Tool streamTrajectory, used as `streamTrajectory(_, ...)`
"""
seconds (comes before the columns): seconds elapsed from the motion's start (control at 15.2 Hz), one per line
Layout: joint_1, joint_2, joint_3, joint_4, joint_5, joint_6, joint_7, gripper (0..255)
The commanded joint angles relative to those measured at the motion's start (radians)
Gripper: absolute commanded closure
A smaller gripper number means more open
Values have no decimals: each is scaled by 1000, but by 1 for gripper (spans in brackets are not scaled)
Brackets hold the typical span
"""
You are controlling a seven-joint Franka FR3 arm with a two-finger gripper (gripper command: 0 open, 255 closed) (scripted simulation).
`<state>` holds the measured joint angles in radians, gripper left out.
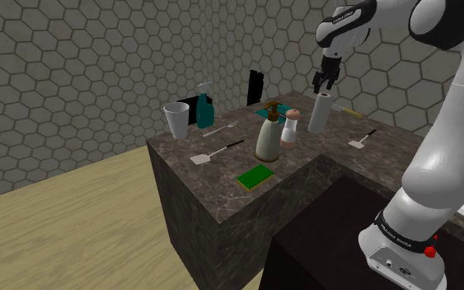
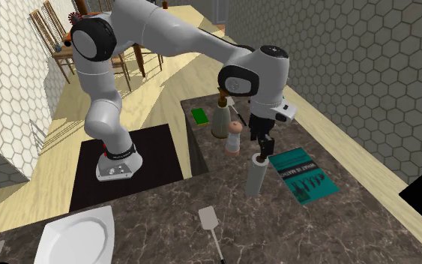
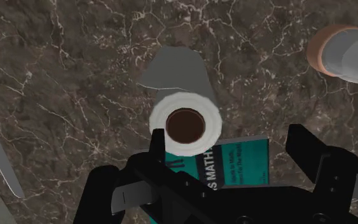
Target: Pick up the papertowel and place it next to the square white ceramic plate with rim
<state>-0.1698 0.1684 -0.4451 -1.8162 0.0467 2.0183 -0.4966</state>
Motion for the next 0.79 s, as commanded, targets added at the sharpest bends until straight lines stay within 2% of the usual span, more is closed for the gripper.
streamTrajectory(0.0,-31,86,-7,80,42,-2,-46,0)
streamTrajectory(0.07,-40,107,-6,101,52,-3,-54,0)
streamTrajectory(0.53,-47,142,1,51,71,78,-66,0)
streamTrajectory(0.73,-47,145,2,48,73,84,-68,0)
